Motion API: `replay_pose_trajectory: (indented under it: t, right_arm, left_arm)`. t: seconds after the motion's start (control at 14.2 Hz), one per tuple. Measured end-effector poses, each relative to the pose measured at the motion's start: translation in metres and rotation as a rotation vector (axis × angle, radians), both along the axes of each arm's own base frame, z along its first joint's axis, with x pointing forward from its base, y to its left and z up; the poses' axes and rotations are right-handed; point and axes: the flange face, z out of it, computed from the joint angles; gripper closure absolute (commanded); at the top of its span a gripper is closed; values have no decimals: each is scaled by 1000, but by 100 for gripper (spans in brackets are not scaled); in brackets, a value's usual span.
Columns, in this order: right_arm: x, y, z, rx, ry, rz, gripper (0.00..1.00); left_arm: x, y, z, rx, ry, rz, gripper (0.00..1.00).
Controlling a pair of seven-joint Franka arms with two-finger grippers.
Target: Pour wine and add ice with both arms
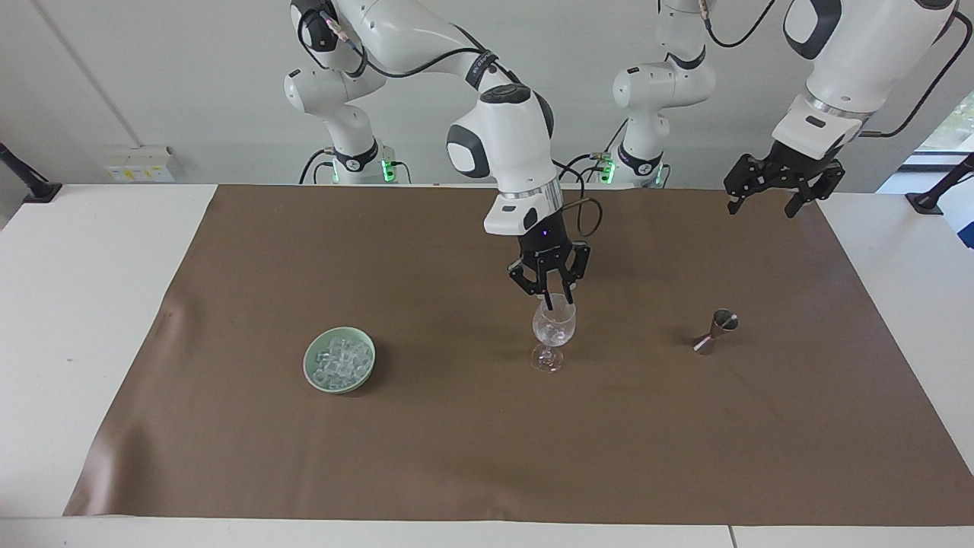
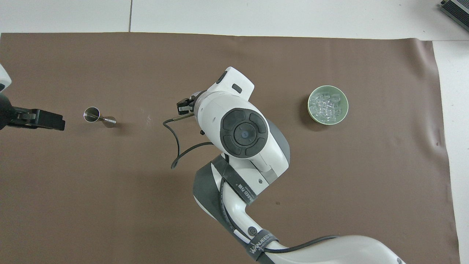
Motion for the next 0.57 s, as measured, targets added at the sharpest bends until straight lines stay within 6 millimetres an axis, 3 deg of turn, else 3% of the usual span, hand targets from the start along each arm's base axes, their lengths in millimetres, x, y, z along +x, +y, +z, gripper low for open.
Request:
replay_pose_trajectory:
  t: [0.14,0.35,0.57]
  right_arm:
    - [1,1,7,1,-16,4,64]
    - [5,-4,34,-42,-63,28,56]
    - [16,-52,64,-144,-46,64,40]
  left_arm:
    - [-2,0,6,1,-11,1,0]
    - [-8,2,16,2,-29,6,0]
    - [-10,5,19,2,-35,11,0]
